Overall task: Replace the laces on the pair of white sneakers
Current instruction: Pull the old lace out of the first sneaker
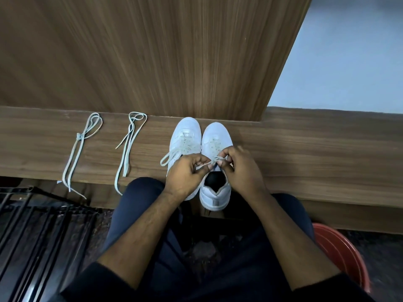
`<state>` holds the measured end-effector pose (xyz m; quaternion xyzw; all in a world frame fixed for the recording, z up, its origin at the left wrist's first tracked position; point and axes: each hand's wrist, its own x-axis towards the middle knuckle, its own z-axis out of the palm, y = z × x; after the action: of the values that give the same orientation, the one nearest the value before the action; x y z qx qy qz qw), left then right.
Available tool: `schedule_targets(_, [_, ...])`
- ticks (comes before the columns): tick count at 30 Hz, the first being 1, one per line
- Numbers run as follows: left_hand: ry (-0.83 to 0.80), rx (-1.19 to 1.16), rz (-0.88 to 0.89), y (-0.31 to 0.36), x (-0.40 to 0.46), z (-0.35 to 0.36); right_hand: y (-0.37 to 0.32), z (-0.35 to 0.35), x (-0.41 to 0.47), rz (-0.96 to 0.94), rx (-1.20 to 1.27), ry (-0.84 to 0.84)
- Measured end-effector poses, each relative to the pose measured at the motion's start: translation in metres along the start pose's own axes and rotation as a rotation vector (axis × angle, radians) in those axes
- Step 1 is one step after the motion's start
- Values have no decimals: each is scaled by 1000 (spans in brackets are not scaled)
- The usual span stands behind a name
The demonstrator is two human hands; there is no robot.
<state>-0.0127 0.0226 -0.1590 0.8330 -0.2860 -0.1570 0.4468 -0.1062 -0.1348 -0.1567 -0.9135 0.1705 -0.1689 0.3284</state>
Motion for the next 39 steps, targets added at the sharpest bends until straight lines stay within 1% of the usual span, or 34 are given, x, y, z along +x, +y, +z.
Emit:
schedule_targets(2, [57,-33,-12,-4,1,0,1,-2,1,14,-18,26])
schedule_targets(4, [104,-47,12,-5,2,0,1,-3,1,36,25,73])
schedule_targets(7, [155,-30,65,-2,1,0,-4,-3,-4,89,169,189])
schedule_targets(10, [217,-63,68,-1,0,-1,-11,-6,-7,220,359,170])
schedule_targets(13, [261,-184,44,-3,-1,-3,-14,-9,-5,283,478,170])
schedule_targets(15, [273,-357,27,1,-3,-6,-15,-14,-1,301,554,195])
schedule_targets(17, [312,-551,-19,4,-5,-10,-18,-20,3,315,698,239])
schedule_targets(19, [345,-718,-66,4,-6,-15,-22,-28,9,307,860,281])
schedule_targets(21, [352,-784,-75,3,-6,-19,-25,-37,12,261,931,302])
schedule_targets(25, [257,-637,2,5,-7,-16,-35,-46,14,146,966,279])
schedule_targets(27, [216,-578,-3,4,-5,-14,-33,-44,15,170,891,239])
schedule_targets(28, [212,-551,-10,3,-6,-13,-28,-42,16,200,773,229])
schedule_targets(29, [219,-536,-15,3,-7,-13,-22,-39,16,225,565,228])
schedule_targets(30, [240,-527,-15,4,-8,-13,-17,-36,14,231,305,234])
schedule_targets(31, [281,-511,-2,4,-9,-14,-13,-35,11,214,91,246])
schedule_targets(32, [335,-488,24,6,-11,-17,-13,-33,6,164,-23,254])
schedule_targets(33, [389,-477,50,7,-12,-19,-15,-30,1,111,-59,230])
schedule_targets(34, [439,-502,68,9,-13,-22,-19,-26,-5,66,-49,165])
schedule_targets(35, [478,-581,71,9,-13,-24,-25,-20,-10,29,-30,79])
schedule_targets(37, [488,-862,20,14,-15,-29,-29,-5,-19,-16,-46,-66])
schedule_targets(39, [429,-1104,-65,17,-17,-30,-30,6,-24,-52,-124,-94])
